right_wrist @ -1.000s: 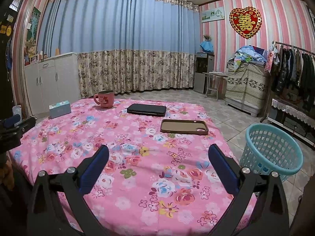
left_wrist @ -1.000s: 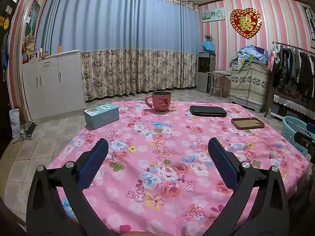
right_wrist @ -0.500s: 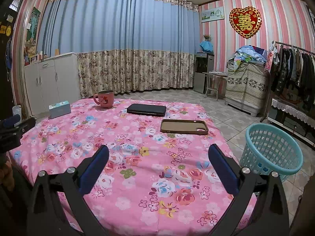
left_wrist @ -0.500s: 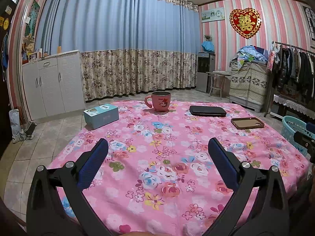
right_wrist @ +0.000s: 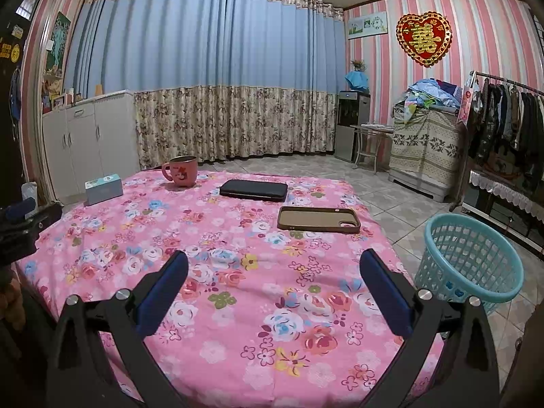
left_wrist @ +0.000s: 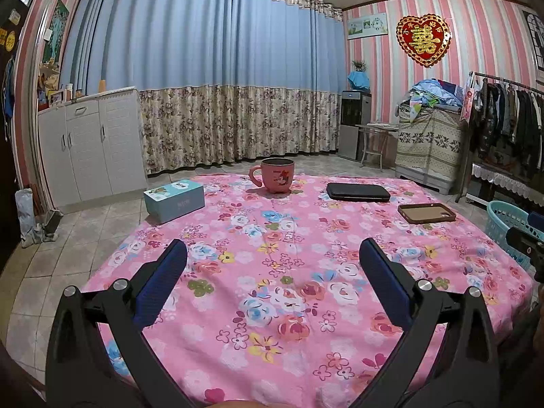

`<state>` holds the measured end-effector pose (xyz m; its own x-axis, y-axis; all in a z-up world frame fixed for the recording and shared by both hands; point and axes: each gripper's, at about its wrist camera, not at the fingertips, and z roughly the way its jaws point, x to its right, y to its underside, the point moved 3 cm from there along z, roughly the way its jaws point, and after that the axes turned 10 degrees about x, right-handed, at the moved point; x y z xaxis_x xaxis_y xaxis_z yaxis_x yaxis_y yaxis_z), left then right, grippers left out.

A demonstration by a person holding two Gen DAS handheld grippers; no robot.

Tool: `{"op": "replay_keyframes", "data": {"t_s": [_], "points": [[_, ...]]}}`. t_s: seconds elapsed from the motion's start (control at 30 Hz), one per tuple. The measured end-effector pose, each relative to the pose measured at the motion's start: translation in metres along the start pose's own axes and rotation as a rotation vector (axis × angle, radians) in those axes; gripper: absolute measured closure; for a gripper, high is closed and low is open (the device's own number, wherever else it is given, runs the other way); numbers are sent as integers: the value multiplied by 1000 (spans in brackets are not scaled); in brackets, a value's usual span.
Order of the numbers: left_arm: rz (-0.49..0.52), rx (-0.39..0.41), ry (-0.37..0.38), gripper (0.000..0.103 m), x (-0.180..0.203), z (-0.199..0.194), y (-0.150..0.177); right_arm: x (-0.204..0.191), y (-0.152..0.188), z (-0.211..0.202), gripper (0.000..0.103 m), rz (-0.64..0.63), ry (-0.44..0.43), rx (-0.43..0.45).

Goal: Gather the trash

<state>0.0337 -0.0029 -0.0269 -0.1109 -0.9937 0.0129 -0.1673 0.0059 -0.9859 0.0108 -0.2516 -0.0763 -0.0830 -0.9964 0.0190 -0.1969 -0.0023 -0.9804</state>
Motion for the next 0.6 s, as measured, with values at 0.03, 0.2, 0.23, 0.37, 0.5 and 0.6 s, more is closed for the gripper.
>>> {"op": "replay_keyframes", "data": {"t_s": [0.03, 0.2, 0.23, 0.37, 0.5, 0.6], "points": [[1, 0, 0, 5, 0, 0, 0, 0, 0, 0, 4, -1, 1, -1], [-1, 1, 1, 5, 0, -1, -1, 0, 0, -1, 4, -4, -1, 0], [-1, 1, 1, 5, -1, 0, 0, 0, 0, 0, 4, -4, 0, 0], [-2, 0, 1, 5, -1, 0, 0, -1, -1, 0, 4, -3, -1, 0], [-3, 0, 0, 5, -1, 0, 0, -1, -1, 0, 4, 1, 0, 3], [-1, 1, 1, 5, 0, 0, 0, -3, -2, -1, 4, 3, 2, 7]]}}
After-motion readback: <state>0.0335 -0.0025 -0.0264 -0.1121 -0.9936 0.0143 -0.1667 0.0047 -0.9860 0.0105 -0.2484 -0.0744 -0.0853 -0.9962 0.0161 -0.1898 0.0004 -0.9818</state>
